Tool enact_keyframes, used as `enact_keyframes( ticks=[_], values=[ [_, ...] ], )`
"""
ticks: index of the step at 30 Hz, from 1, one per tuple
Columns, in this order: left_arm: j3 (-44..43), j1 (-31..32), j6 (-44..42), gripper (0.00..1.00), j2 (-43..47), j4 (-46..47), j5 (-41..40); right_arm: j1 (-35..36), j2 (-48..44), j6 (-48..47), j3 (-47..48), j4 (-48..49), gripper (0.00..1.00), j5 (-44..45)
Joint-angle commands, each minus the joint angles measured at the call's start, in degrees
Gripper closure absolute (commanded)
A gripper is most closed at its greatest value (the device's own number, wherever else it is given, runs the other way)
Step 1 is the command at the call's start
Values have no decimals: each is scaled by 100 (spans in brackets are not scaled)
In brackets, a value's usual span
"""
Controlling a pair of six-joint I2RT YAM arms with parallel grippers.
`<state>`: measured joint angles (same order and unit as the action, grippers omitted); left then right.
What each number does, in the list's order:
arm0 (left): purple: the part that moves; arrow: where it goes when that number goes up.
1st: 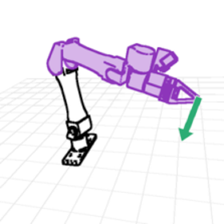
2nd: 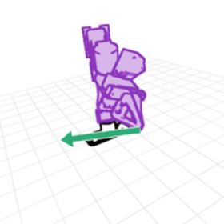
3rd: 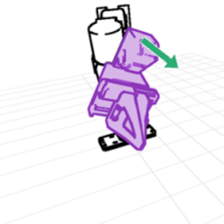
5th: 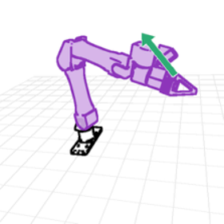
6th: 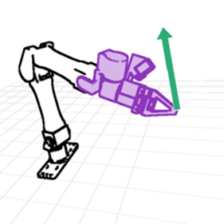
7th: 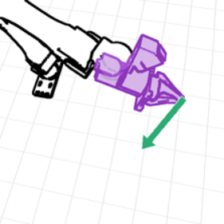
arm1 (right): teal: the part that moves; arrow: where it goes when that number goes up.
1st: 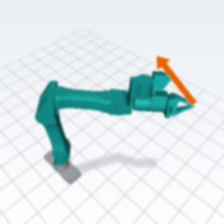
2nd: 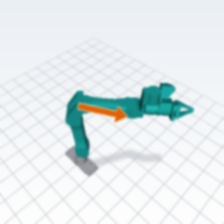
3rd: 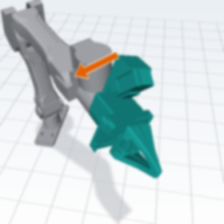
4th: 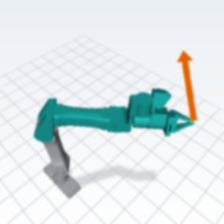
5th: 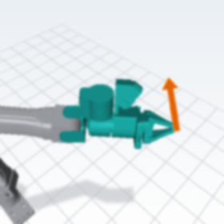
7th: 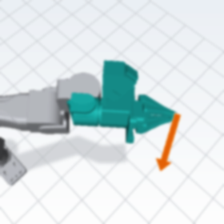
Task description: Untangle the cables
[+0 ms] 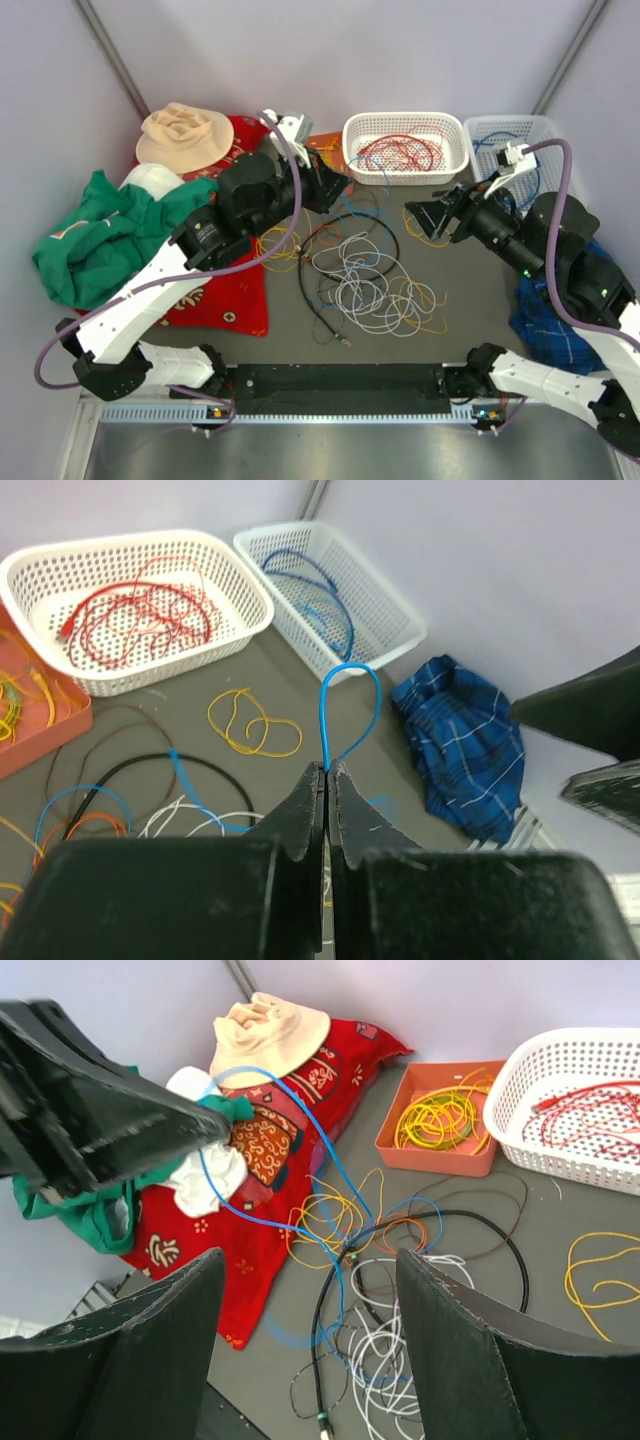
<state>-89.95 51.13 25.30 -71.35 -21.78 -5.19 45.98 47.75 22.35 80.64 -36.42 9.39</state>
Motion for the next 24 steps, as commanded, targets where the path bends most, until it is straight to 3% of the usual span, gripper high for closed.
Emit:
enact_keyframes(
  ticks=[1, 11, 21, 24],
  values=[
    [-23, 11, -157, 100, 25, -221, 53, 52, -82, -257, 83, 514, 32, -42],
    [-14, 19, -201, 100, -72, -99, 878, 52, 727, -573, 382, 452, 36, -842],
    [390, 54, -535, 100, 77, -10, 2048, 52, 1000, -1092, 303, 364, 38, -543],
    [514, 63, -587, 100, 209, -2, 2031, 52, 1017, -1092, 224, 390, 48, -561]
  ],
)
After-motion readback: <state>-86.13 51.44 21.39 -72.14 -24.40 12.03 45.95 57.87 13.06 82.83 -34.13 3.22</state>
